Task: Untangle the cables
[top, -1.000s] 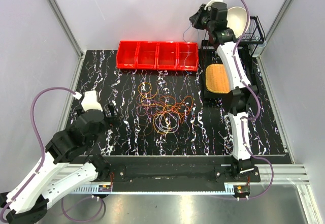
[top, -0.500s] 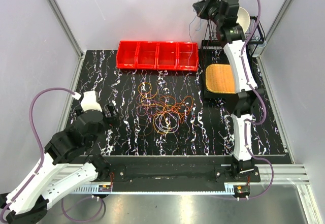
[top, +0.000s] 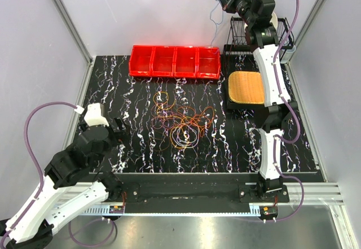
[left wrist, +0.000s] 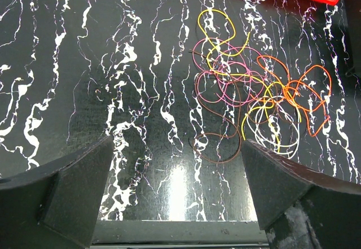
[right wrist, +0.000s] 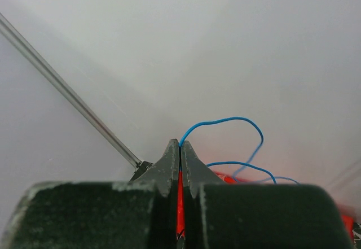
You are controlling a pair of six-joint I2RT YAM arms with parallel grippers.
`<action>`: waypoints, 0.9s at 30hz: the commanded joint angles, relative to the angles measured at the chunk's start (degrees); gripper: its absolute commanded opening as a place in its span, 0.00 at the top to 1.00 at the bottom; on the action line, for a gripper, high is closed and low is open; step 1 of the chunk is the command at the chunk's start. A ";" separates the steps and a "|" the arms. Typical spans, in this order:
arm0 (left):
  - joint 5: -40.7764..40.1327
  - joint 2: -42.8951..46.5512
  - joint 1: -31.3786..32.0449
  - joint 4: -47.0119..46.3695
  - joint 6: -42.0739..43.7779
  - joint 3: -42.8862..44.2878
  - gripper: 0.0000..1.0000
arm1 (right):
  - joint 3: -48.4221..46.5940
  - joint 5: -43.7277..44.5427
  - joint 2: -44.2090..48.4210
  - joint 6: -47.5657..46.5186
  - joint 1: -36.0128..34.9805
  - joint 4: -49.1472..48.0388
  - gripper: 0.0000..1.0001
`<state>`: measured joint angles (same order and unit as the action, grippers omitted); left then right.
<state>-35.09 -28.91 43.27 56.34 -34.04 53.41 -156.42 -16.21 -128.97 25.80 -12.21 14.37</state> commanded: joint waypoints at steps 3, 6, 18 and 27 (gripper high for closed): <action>0.64 0.08 -0.11 -2.46 0.73 -0.32 0.01 | -1.17 -1.81 0.30 -0.31 0.69 -3.74 1.00; 0.64 0.08 -0.11 -2.55 0.73 -0.41 0.01 | -0.21 -1.81 -1.54 -1.19 0.78 -3.82 1.00; 1.34 0.43 -0.20 -3.16 1.43 -0.58 0.01 | 5.51 -2.60 -9.11 -1.63 1.22 -4.09 1.00; 1.52 -0.01 -0.20 -3.34 1.70 -0.50 0.01 | 10.25 -2.16 -10.08 -2.07 1.40 -4.70 1.00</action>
<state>-34.26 -28.93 43.27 55.79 -33.39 53.08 -146.58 -17.69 -140.68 25.02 -11.29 12.95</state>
